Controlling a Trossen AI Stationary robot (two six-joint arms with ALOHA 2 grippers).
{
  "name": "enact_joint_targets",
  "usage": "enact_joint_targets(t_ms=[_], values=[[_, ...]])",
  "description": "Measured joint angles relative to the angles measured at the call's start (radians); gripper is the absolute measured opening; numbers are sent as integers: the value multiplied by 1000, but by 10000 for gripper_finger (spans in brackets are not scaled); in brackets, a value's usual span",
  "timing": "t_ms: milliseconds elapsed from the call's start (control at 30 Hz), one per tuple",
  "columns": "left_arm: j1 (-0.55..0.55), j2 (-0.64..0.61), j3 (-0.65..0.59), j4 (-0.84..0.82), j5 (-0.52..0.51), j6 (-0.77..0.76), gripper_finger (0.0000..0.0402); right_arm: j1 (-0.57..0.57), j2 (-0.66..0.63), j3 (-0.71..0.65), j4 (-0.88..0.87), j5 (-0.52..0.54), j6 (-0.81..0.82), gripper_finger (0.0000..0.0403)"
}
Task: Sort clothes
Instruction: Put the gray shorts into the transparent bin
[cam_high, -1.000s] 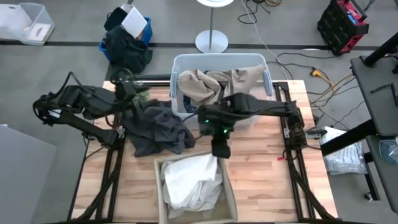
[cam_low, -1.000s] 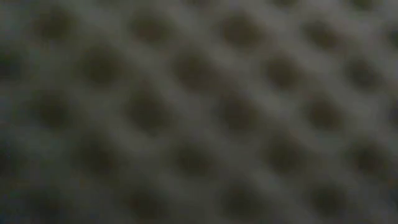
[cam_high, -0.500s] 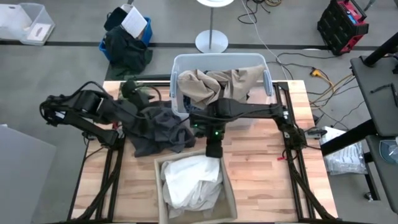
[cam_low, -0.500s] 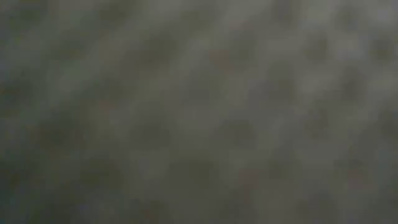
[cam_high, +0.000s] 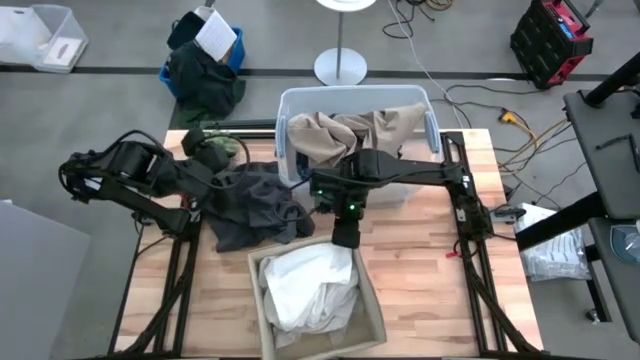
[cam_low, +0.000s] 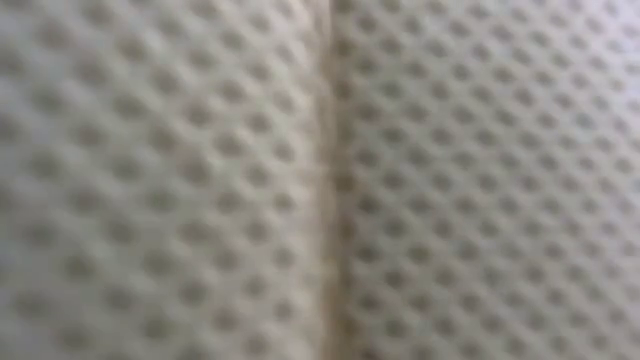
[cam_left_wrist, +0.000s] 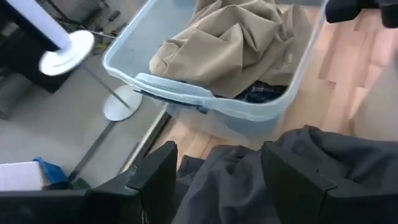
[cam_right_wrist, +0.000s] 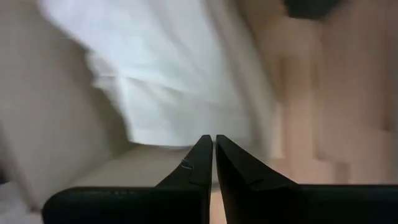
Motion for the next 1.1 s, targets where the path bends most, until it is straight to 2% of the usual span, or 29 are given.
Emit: enact_joint_targets(t_ms=[33,100,200,267,333,400,500,567,667,800,933,1100], values=[[0,-2,0,0,30,4,210,6,0,7,11,-21,-6,12],[0,-6,-1,8,178,34,210,20,0,26,33,-28,-6,12],[-21,-7,-34,105,499,118,201,28,-23,34,48,-34,-9,12],[-53,0,-81,147,676,164,181,28,-43,33,51,-8,-10,12],[-89,5,-145,187,782,185,150,27,-70,34,54,31,-9,12],[-123,6,-206,234,843,182,113,26,-104,35,68,88,-6,12],[-181,2,-280,283,856,127,40,26,-158,35,86,159,12,12],[-208,-2,-314,283,856,55,12,27,-197,36,88,178,32,12],[-252,-7,-369,286,852,-39,13,27,-251,36,100,203,63,12],[-290,-7,-460,327,737,-83,2,33,-318,36,141,259,83,12],[-284,-14,-514,416,617,-75,1,35,-376,36,168,321,98,12],[-243,-11,-544,407,521,-78,0,36,-417,36,170,374,120,12]])
